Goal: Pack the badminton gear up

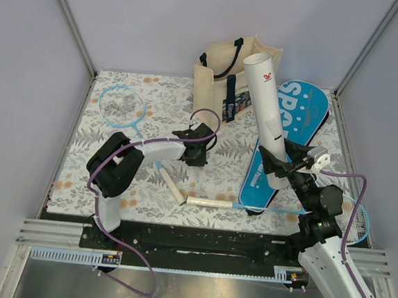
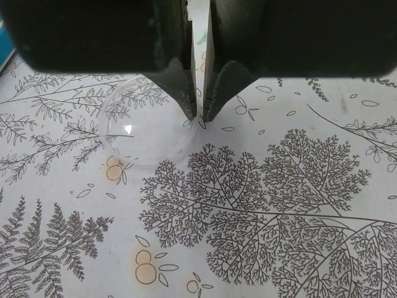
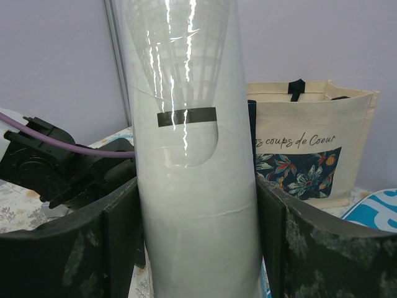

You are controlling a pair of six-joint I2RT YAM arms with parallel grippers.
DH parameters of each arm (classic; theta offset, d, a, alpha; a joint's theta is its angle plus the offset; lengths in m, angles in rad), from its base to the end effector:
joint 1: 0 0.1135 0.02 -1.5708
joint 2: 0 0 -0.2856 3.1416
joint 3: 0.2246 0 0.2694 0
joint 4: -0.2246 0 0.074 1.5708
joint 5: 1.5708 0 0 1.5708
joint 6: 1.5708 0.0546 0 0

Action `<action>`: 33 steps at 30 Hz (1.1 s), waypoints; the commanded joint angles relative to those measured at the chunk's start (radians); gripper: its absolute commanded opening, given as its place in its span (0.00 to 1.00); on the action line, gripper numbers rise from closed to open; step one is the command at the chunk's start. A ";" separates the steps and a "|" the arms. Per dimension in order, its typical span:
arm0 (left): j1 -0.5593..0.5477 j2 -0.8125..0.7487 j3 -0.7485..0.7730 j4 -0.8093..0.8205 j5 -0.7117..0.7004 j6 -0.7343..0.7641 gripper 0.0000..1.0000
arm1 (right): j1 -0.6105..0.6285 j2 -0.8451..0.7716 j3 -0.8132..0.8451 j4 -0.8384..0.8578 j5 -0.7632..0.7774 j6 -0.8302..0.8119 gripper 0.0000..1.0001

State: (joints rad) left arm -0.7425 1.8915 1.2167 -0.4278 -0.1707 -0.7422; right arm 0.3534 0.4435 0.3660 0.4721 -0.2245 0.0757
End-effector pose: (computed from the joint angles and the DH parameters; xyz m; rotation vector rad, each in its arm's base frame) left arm 0.3085 -0.2706 0.1533 -0.0541 2.6715 -0.2623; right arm 0.1327 0.0619 0.3245 -0.3624 1.1458 0.5088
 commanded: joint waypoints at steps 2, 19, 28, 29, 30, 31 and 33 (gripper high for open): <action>-0.008 -0.003 -0.032 0.024 0.000 -0.022 0.07 | 0.009 0.000 0.019 0.065 0.025 -0.004 0.29; 0.100 -0.296 -0.190 0.112 0.097 -0.089 0.00 | 0.009 0.081 0.039 0.071 -0.032 -0.005 0.29; 0.290 -0.552 -0.301 0.152 0.287 -0.092 0.00 | 0.009 0.165 0.036 0.102 -0.150 -0.122 0.28; 0.322 -0.587 -0.307 0.150 0.313 -0.091 0.00 | 0.007 0.182 0.034 0.115 -0.173 -0.138 0.28; 0.359 -0.636 -0.313 0.149 0.344 -0.091 0.00 | 0.007 0.202 0.028 0.134 -0.193 -0.148 0.28; 0.394 -0.678 -0.321 0.150 0.370 -0.094 0.00 | 0.007 0.225 0.022 0.169 -0.208 -0.152 0.28; 0.468 -0.747 -0.339 0.162 0.436 -0.101 0.00 | 0.009 0.268 -0.018 0.303 -0.252 -0.157 0.27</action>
State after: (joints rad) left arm -0.3897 1.2903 0.9005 -0.3229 0.1040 -0.8322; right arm 0.3538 0.6594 0.3660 0.5129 -0.3721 -0.0235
